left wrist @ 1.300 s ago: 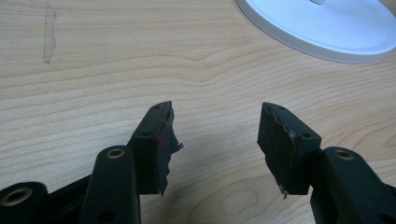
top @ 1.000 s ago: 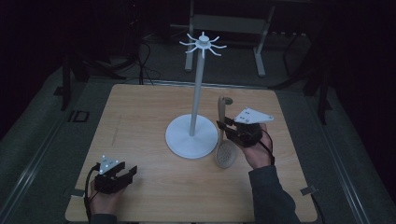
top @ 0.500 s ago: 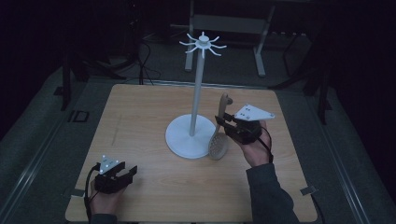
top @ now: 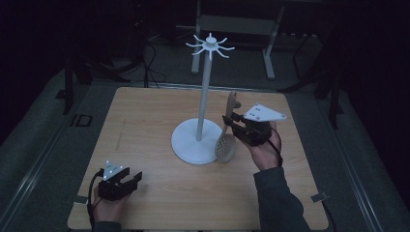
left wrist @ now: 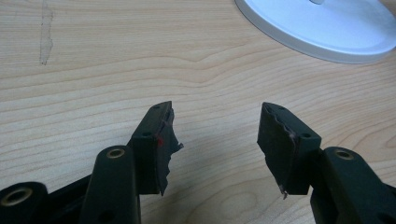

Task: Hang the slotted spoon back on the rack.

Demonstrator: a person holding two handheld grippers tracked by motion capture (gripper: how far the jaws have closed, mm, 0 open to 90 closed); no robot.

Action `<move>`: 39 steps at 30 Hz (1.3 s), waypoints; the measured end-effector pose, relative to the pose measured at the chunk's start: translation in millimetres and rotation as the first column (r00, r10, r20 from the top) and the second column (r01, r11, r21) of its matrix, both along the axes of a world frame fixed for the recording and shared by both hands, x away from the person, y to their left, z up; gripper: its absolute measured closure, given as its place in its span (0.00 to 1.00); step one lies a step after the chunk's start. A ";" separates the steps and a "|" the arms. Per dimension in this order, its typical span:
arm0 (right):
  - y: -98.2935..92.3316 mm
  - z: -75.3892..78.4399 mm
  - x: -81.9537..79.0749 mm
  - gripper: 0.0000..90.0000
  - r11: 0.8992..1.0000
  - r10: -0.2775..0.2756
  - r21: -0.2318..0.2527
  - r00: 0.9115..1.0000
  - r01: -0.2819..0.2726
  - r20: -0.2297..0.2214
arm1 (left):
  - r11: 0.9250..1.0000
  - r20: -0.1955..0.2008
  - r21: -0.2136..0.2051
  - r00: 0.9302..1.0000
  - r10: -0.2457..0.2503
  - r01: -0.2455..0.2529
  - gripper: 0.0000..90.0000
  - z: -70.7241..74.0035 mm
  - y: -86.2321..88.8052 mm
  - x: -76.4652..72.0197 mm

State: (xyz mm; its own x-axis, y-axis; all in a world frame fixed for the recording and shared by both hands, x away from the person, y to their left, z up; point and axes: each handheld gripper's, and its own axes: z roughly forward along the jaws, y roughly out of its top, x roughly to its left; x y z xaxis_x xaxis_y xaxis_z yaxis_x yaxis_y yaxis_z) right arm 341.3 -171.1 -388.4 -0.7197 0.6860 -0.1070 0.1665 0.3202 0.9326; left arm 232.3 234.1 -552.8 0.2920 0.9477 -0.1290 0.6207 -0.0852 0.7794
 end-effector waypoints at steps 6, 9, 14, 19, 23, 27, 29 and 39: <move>-0.6 5.5 2.5 0.82 1.000 -0.004 0.011 1.000 0.004 0.005 | 1.000 0.003 -0.003 1.000 0.004 -0.004 0.51 0.4 1.1 -0.4; -0.4 8.9 3.1 0.82 1.000 -0.006 0.016 1.000 0.006 0.011 | 1.000 0.004 -0.001 1.000 0.004 -0.004 0.51 0.5 1.1 -0.4; -0.5 12.8 3.8 0.82 1.000 -0.009 0.024 1.000 0.009 0.014 | 1.000 0.004 -0.001 1.000 0.003 -0.003 0.51 0.5 0.9 -0.5; -0.7 19.5 5.8 0.82 0.999 -0.012 0.036 1.000 0.012 0.013 | 1.000 0.004 -0.001 1.000 0.003 -0.003 0.51 0.3 0.8 -0.4; 0.3 23.8 6.9 0.82 0.999 -0.011 0.044 1.000 0.010 0.017 | 1.000 0.004 -0.002 1.000 0.005 -0.005 0.51 0.5 1.1 -0.5; 1.1 26.7 8.3 0.82 0.999 -0.011 0.046 1.000 0.010 0.017 | 1.000 0.005 -0.002 1.000 0.005 -0.005 0.51 0.6 1.1 -0.6; 2.3 30.5 9.0 0.82 0.999 -0.012 0.049 1.000 0.012 0.018 | 1.000 0.004 -0.003 1.000 0.005 -0.005 0.51 0.6 1.1 -0.6; 4.4 41.6 12.2 0.82 0.998 -0.013 0.065 1.000 0.012 0.026 | 1.000 0.004 -0.004 1.000 0.007 -0.007 0.51 0.5 1.2 -0.5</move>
